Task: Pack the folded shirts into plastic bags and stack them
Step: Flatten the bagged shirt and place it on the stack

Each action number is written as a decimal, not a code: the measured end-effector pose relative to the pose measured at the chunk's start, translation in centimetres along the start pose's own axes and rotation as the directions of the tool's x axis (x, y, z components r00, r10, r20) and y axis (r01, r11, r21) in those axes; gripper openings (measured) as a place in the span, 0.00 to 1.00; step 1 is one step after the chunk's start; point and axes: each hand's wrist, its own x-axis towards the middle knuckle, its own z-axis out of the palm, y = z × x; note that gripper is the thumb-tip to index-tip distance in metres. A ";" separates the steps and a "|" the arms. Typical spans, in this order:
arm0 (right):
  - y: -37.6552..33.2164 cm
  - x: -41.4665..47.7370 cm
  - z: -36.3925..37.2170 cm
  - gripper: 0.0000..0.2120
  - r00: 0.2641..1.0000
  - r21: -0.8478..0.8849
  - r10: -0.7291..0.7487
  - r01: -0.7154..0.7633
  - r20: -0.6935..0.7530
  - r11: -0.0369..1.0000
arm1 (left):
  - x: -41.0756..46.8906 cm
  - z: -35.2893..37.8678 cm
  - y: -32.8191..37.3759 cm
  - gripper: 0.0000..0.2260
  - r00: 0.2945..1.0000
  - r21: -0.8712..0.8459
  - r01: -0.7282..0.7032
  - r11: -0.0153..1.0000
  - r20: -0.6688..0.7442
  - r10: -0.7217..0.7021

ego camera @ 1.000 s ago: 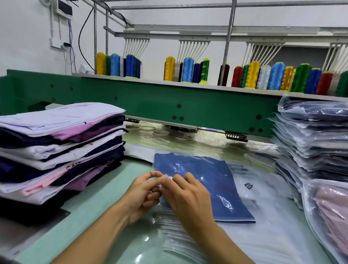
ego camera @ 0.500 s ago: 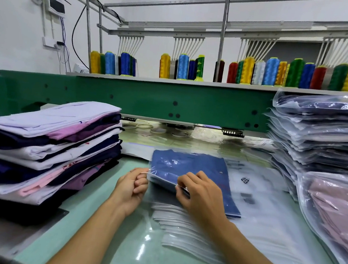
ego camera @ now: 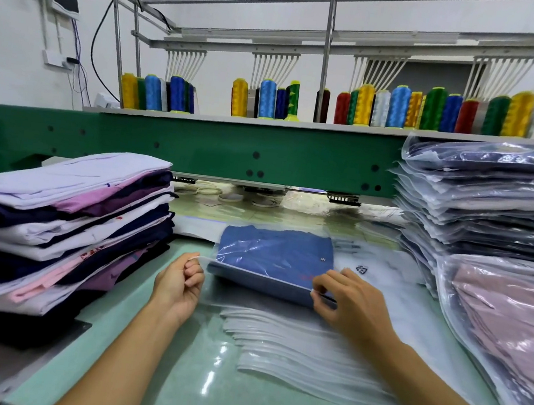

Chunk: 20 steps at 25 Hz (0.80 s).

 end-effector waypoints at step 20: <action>-0.8 -0.1 -1.6 0.07 0.984 0.264 0.157 -0.130 -0.087 0.956 | -1.6 7.0 -7.7 0.22 0.984 0.382 0.128 0.915 -0.167 -0.068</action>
